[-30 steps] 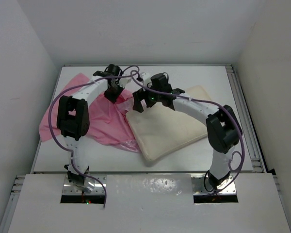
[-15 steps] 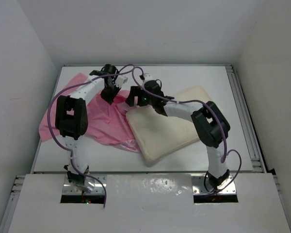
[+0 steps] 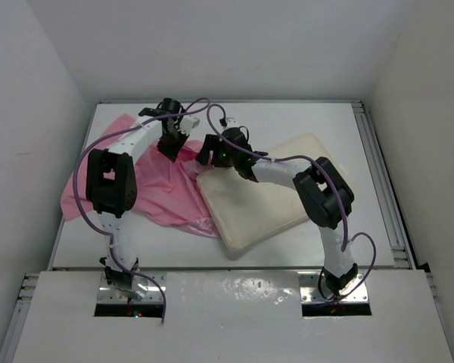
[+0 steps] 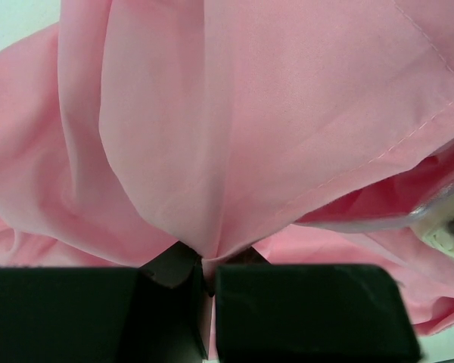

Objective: Put the pillow into the pillowcase

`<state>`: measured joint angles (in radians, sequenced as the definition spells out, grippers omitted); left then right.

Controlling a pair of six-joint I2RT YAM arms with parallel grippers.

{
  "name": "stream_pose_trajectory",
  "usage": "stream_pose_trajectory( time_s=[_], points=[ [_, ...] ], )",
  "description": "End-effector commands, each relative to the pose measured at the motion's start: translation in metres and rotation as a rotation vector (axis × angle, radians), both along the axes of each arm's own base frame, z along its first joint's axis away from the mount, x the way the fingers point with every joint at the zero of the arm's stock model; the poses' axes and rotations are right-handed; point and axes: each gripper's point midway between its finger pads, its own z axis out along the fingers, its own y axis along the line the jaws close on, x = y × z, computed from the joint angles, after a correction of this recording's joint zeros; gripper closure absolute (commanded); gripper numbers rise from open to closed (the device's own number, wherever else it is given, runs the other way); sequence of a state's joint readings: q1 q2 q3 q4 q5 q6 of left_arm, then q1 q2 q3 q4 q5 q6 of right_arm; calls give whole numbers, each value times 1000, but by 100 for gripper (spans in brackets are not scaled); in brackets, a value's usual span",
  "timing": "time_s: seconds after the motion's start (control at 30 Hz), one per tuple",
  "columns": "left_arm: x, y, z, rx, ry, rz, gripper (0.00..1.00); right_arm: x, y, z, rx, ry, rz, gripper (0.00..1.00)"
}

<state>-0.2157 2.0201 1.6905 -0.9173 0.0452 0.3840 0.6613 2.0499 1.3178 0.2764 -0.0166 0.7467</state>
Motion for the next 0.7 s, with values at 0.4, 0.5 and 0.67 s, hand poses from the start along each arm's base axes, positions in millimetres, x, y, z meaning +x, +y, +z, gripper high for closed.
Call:
stream_pose_trajectory(
  time_s=[0.4,0.5,0.67],
  points=[
    [-10,23,36,98,-30,-61,100,71,-97,26,121,146,-466,100],
    [-40,38,23,163,52,-123,100,91,-127,50,145,95,-517,100],
    [-90,24,11,79,224,-277,100,96,-125,42,105,101,-481,100]
  ],
)
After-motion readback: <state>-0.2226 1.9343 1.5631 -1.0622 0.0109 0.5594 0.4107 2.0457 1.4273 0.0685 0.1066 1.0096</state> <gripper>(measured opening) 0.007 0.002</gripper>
